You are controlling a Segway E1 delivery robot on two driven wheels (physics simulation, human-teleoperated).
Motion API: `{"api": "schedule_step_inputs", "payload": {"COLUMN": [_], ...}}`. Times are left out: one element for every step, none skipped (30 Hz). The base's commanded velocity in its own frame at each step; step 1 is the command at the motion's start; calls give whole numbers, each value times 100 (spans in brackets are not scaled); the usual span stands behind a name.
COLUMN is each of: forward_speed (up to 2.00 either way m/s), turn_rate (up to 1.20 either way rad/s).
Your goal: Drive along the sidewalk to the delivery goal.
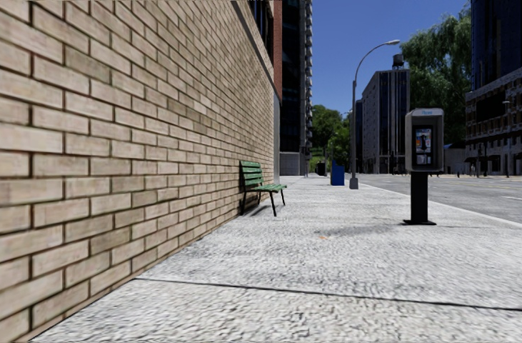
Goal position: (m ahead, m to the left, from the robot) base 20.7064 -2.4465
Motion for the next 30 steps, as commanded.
{"api": "schedule_step_inputs", "payload": {"forward_speed": [200, 200, 200, 200, 200, 200, 200, 200, 200, 200, 200, 200, 200, 200, 200, 200, 200, 200, 200, 200, 200, 200, 200, 200, 200, 200, 200, 200, 200, 200], "turn_rate": [-79, -79, -79, -79, -79, -79, -79, -79, -67, 0, 0, 0, 0, 0, 0, 0, 0, 0, 0, 3, 6, 16, 16, 25, 30, 36, 38, 38, 38, 38]}}
